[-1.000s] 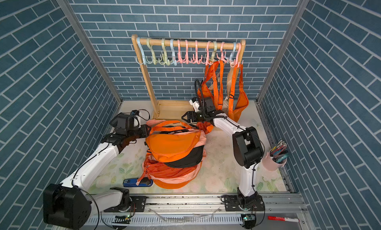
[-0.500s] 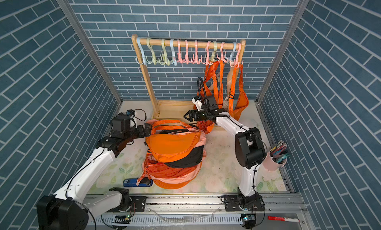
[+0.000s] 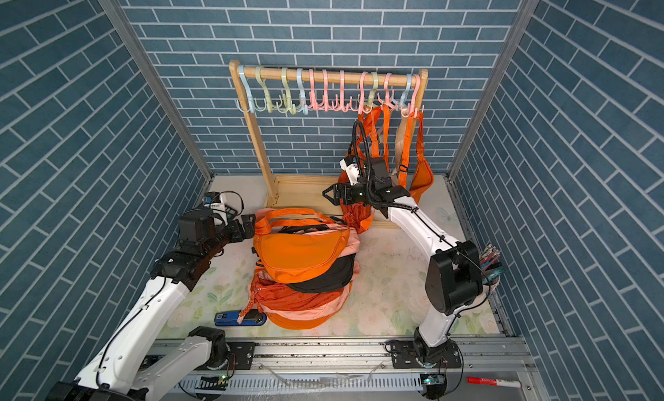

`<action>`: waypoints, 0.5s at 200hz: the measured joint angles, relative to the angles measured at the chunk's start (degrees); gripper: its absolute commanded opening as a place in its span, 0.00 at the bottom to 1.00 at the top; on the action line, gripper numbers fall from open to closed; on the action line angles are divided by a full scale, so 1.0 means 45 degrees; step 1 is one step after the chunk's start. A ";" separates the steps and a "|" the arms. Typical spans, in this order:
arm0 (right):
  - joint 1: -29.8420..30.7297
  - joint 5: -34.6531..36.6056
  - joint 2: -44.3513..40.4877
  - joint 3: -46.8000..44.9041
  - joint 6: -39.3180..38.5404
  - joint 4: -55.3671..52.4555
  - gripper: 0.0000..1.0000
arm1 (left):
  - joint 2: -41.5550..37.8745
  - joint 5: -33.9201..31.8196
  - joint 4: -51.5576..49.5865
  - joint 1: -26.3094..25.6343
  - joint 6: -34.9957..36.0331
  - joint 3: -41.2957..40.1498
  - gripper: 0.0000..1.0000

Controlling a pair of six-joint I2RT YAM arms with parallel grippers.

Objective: Take the bag off the hook
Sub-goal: Place the bag inside the bag, then pick up the bag from the hook.

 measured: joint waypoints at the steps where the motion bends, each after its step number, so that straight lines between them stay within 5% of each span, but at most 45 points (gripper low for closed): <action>1: 0.0000 0.0010 -0.0015 0.0000 -0.0005 -0.0005 0.93 | -0.0015 0.0000 0.0000 0.0000 0.0005 0.0000 0.99; 100: -0.0005 0.1379 -0.2040 -0.0257 -0.0374 -0.1156 0.92 | -0.0607 0.0923 0.0141 0.0000 0.0238 0.1248 0.99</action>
